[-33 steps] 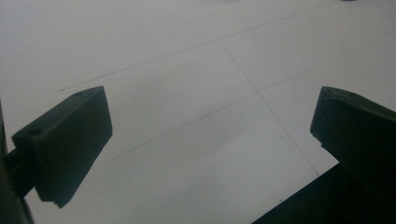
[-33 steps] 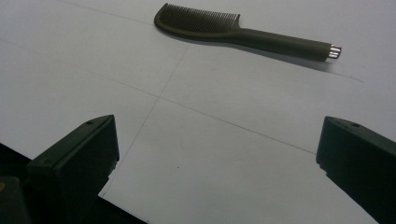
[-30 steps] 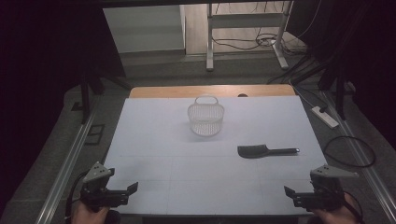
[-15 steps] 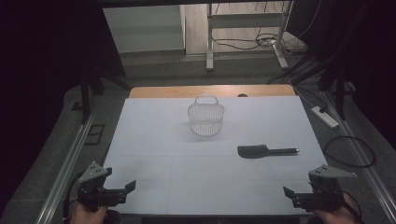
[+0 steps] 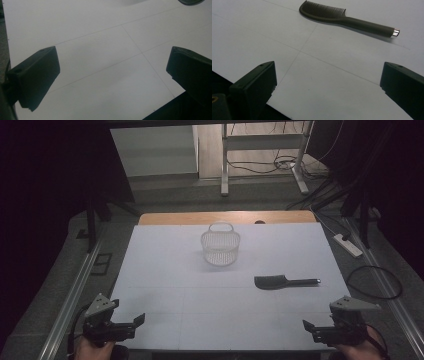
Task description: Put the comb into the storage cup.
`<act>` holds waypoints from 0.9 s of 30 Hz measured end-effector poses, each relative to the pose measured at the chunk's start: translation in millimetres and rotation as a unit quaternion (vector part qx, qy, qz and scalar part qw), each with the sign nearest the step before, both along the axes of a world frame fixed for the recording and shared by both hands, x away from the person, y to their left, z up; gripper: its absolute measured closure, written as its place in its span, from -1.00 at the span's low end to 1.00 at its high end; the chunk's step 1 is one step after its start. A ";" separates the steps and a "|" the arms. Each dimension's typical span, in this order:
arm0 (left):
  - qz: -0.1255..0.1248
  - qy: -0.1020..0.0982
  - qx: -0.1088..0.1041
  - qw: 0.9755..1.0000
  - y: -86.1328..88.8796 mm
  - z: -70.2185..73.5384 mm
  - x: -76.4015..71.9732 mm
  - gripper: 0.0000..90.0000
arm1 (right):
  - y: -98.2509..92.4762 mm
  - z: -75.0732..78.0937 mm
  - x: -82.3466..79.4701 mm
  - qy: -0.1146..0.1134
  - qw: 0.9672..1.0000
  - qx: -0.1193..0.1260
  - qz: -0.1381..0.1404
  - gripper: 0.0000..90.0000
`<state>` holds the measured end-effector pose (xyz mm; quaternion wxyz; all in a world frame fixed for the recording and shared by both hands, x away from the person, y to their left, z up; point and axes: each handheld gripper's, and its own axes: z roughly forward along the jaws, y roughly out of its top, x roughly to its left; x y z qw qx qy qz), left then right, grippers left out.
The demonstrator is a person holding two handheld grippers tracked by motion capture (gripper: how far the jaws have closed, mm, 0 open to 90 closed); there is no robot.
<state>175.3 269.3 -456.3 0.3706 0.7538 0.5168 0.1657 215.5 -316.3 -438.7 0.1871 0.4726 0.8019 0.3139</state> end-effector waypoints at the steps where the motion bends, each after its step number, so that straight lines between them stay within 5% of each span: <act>1: -0.002 0.002 0.001 1.000 -0.3 -0.1 0.4 -1.00 | -0.1 0.5 1.1 -0.001 1.000 -0.001 0.000 -0.99; 22: -0.012 0.013 0.006 1.000 -2.3 -1.3 3.6 -1.00 | 1.8 2.8 19.9 0.018 0.999 0.031 0.014 -1.00; 27: -0.015 0.014 0.005 1.000 -1.9 -1.4 3.8 -1.00 | 3.8 5.0 25.2 0.009 1.000 0.022 0.014 -1.00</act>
